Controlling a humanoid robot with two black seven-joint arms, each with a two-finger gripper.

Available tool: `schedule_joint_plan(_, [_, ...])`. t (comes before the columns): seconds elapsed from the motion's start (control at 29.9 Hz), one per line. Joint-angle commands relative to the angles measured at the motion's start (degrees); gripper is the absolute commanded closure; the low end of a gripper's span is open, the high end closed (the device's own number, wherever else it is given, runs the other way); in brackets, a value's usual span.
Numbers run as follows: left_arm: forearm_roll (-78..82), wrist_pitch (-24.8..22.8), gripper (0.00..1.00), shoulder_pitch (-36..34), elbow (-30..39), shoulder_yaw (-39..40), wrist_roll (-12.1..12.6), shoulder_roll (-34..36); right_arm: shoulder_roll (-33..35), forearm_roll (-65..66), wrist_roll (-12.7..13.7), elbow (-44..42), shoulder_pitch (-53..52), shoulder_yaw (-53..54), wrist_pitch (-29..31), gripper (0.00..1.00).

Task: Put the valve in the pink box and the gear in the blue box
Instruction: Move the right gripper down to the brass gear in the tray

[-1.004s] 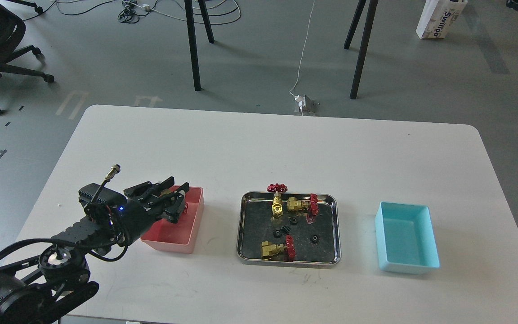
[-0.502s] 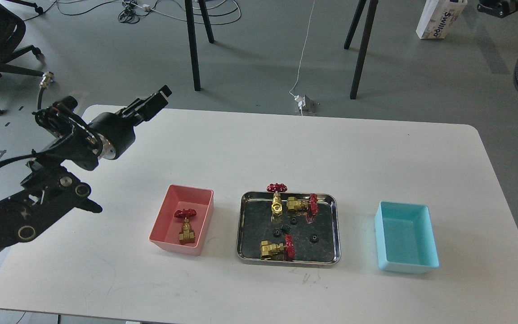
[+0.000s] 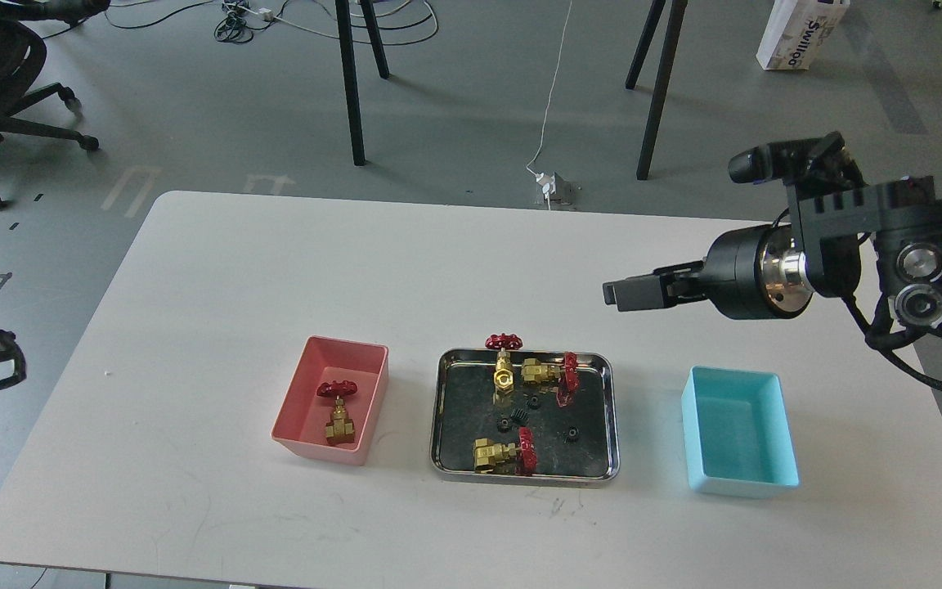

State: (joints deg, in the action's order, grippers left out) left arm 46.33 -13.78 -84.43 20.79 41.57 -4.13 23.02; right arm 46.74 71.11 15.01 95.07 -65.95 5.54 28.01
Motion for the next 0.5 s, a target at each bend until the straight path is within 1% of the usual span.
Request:
schedule_joint_plan(0.0, [-0.01,2.35,0.01,-1.00,-0.22,0.00,0.09,-0.17,-2.87,9.19,0.02,0.03,4.76,-5.62,-0.01,0.01])
schedule_joint_plan(0.23, [-0.10,2.79,0.01,-1.09,-0.31,-0.18,-0.17,0.36,-12.88,21.25,0.02,-5.50,11.27,-6.60,-0.01,0.01])
schedule_joint_plan(0.47, [-0.10,2.88,0.01,-1.09,-0.31,-0.18,-0.26,0.71,-19.83,26.26,-0.07,-12.01,12.68,-6.60,-0.01,0.03])
